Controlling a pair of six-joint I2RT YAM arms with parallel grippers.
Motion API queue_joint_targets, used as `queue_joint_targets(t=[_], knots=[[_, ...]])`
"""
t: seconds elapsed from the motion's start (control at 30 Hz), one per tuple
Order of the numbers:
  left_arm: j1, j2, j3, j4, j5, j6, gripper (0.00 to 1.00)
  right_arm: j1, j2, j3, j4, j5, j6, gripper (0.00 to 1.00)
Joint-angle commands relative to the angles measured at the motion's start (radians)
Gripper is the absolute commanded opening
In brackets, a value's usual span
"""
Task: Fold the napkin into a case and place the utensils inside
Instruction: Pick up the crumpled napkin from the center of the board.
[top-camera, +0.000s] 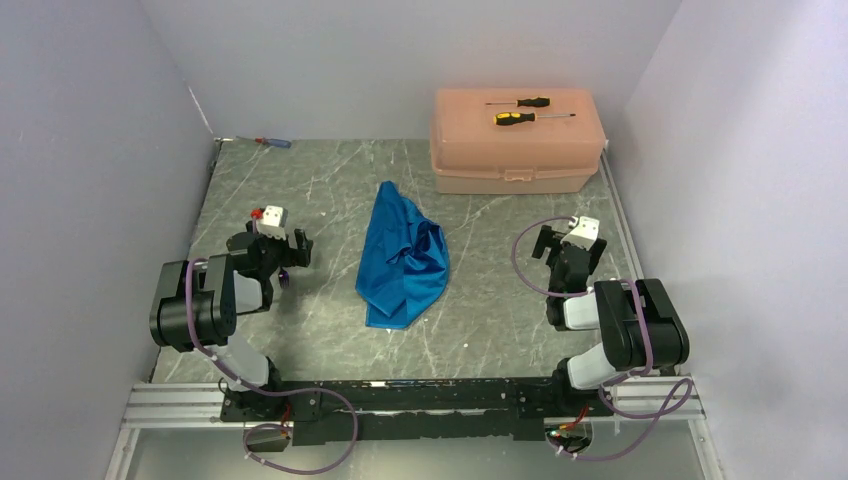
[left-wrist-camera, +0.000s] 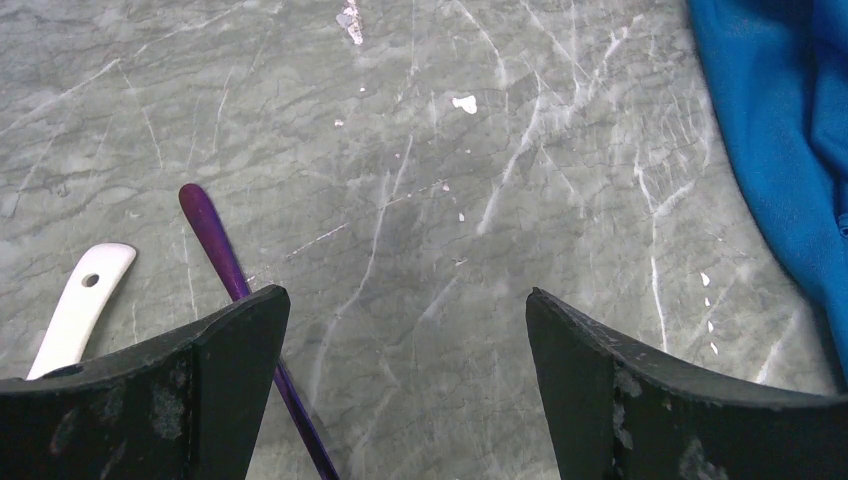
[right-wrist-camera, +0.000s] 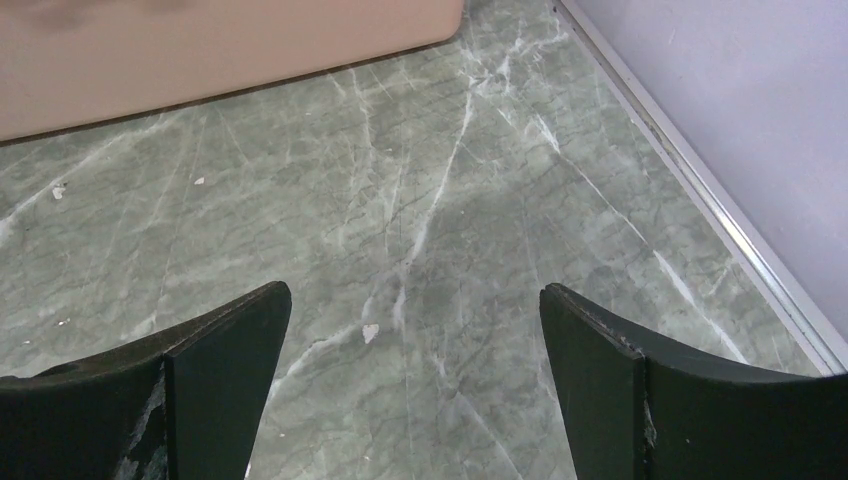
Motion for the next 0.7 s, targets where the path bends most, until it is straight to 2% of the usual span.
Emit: queue_joint_targets(t=[0.0,0.37,0.43,0.47,0.5,0.57,0.6,0.67], knots=[[-0.005,-0.013,0.0,0.045,-0.01,-0.016,0.94,-0.001,-0.009,0.022,0.057,-0.011,-0.004,1.0],[0.005,-0.014,0.004,0.049,0.005,-0.028,0.94,-0.002,-0.007,0.034,0.037,-0.02,0.004,1.0],[0.011,-0.05,0.049,-0.04,0.0,-0.036,0.94,0.0,-0.017,0.024,0.058,0.005,-0.002,1.0],[0.017,-0.075,0.093,-0.13,0.013,-0.041,0.94,0.013,-0.045,0.043,0.003,0.044,-0.001,1.0],[0.022,-0.105,0.151,-0.294,0.017,-0.042,0.94,0.022,-0.082,0.083,-0.088,0.062,-0.006,1.0],[0.023,-0.149,0.247,-0.487,0.061,-0.008,0.94,0.042,-0.15,0.228,-0.414,0.124,0.027,1.0],[0.023,-0.165,0.274,-0.534,0.091,0.008,0.94,0.043,-0.167,0.295,-0.556,0.128,0.086,1.0],[0.023,-0.2,0.302,-0.59,0.145,0.031,0.94,0.042,-0.207,0.355,-0.694,0.075,0.173,1.0]])
